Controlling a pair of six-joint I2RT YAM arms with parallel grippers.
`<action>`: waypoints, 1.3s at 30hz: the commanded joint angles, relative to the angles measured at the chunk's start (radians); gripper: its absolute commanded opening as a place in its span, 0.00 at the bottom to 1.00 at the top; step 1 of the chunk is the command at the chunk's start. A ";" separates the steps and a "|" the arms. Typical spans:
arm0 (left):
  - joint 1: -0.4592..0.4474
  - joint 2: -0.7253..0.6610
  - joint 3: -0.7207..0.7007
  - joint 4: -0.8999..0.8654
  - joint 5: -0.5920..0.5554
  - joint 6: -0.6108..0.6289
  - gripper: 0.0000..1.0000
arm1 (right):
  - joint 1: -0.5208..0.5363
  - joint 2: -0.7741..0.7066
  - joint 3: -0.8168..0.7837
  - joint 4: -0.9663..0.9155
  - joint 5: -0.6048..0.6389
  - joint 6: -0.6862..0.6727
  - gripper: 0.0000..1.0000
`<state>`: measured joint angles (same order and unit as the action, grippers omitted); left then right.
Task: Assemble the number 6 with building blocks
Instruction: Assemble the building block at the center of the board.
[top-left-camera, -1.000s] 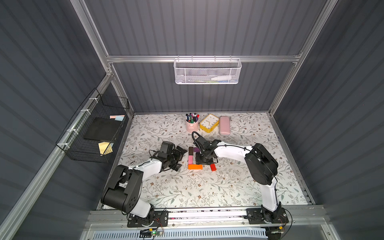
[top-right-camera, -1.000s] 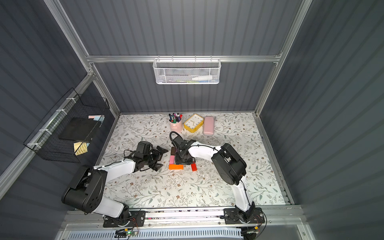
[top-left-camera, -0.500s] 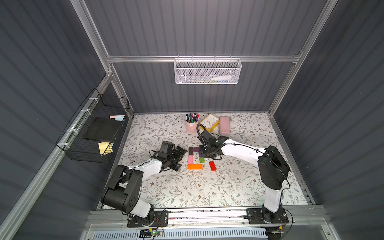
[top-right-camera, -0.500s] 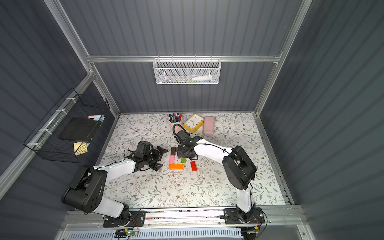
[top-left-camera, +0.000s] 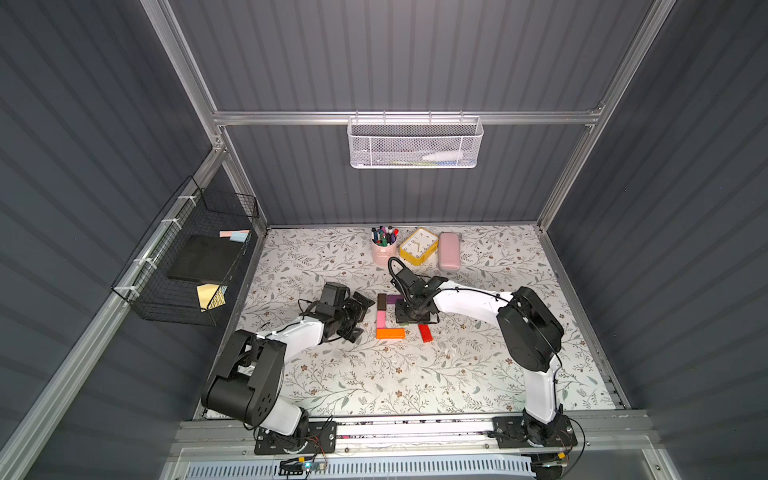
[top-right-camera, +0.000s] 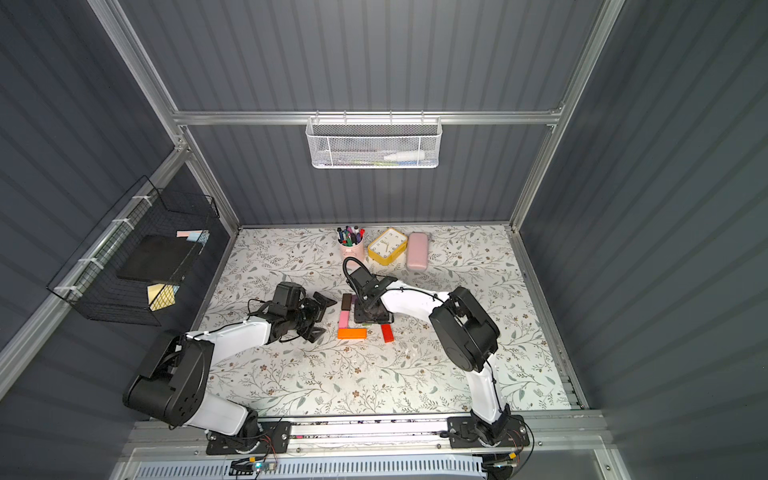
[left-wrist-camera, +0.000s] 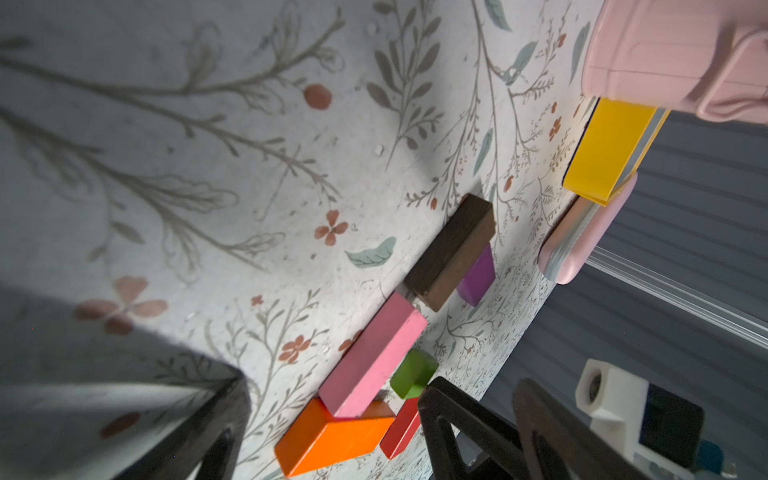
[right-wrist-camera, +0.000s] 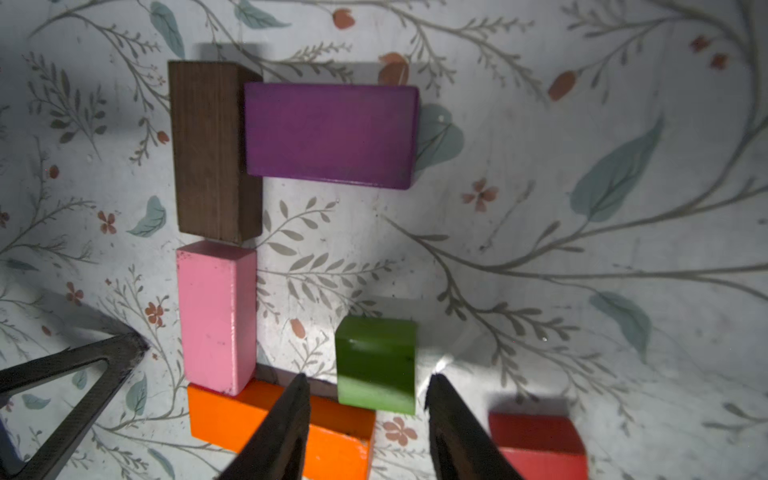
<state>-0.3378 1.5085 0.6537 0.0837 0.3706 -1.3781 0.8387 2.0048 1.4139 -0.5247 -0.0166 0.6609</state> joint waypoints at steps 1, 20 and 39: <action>0.005 0.001 0.007 -0.050 -0.014 0.026 0.99 | 0.003 0.019 0.014 -0.021 -0.015 -0.008 0.48; 0.005 0.021 -0.005 -0.022 -0.008 0.020 0.99 | 0.008 0.048 0.030 -0.024 -0.024 -0.012 0.39; 0.006 0.012 -0.008 -0.024 -0.008 0.017 0.99 | 0.023 0.041 0.030 -0.029 -0.025 -0.007 0.37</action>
<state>-0.3374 1.5105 0.6537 0.0887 0.3710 -1.3781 0.8558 2.0449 1.4231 -0.5282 -0.0414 0.6472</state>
